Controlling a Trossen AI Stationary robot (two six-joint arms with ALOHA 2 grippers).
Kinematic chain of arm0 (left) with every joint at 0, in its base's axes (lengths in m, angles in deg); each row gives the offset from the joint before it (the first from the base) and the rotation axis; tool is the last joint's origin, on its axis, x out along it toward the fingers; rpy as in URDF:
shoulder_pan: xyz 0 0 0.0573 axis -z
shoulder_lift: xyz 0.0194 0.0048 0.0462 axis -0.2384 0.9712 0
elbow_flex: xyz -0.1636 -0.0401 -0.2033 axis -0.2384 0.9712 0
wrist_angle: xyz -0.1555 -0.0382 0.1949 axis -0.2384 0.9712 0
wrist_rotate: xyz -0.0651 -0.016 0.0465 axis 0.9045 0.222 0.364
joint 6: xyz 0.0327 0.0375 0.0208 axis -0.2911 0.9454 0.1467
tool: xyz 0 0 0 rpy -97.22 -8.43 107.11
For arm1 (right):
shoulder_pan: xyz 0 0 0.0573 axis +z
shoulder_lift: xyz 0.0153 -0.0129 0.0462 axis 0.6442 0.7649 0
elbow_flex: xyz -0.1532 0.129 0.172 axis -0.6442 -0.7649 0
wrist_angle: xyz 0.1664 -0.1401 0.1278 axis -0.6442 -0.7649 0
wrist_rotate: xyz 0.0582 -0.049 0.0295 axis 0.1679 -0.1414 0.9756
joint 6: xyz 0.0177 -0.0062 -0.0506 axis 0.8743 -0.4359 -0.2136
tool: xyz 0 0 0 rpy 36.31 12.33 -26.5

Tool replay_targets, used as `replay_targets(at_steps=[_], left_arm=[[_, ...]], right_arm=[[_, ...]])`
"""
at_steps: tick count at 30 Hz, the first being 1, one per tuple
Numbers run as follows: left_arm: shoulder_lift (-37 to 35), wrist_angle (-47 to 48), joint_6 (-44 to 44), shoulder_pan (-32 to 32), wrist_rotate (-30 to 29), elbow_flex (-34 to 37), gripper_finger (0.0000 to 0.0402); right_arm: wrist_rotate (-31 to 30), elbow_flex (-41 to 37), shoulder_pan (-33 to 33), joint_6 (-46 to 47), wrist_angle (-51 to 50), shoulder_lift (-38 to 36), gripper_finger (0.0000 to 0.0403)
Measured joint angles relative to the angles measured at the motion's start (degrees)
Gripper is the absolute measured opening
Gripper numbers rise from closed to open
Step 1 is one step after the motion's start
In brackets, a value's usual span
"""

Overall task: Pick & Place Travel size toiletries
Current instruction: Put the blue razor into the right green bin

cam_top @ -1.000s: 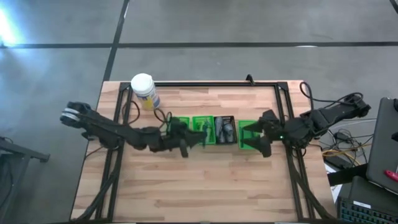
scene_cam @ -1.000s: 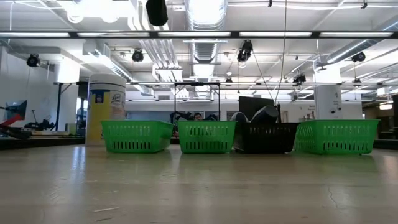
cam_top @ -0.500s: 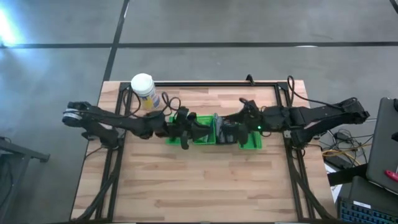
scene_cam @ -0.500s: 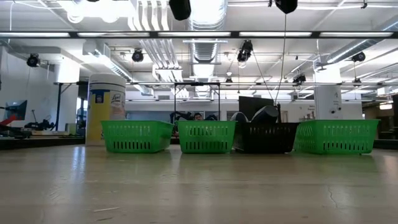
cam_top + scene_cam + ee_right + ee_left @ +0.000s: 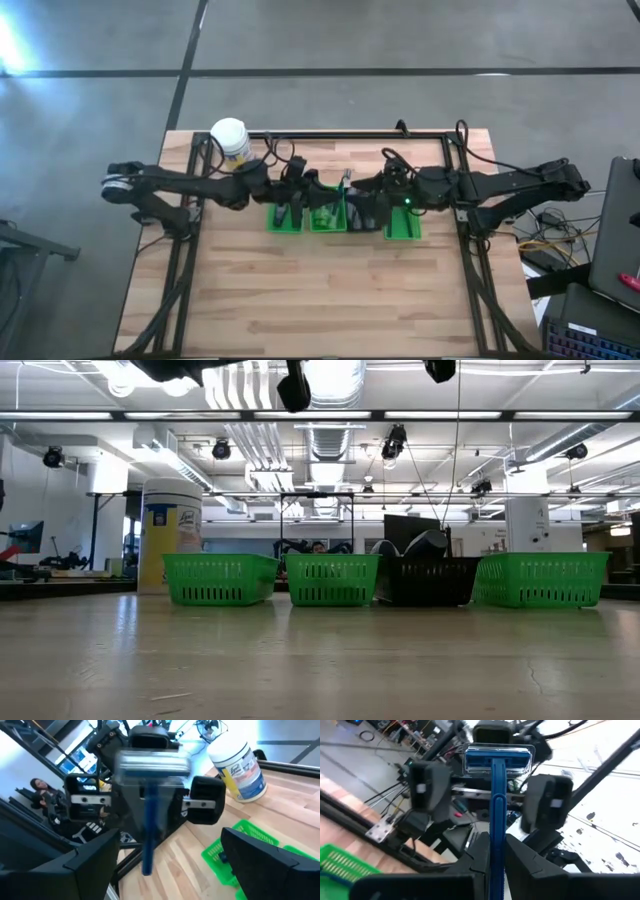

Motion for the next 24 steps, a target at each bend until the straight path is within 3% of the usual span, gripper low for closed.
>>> replay_targets(at_steps=[7, 17, 24], left_arm=[[0.04, 1.14, -0.87, -1.31, 1.74, 0.29, 0.0039], [3.02, 0.90, -0.91, -1.31, 2.03, -2.56, 0.0039], [5.14, 1.13, -1.25, -1.31, 3.09, -3.85, 0.0039]], right_arm=[[-0.10, 0.00, -1.27, 0.31, 0.61, -0.02, 0.0318], [1.38, 0.07, -2.42, 1.24, 1.00, 0.89, 0.0326], [1.03, 0.07, -2.47, 0.90, 0.52, 0.83, 0.0301]])
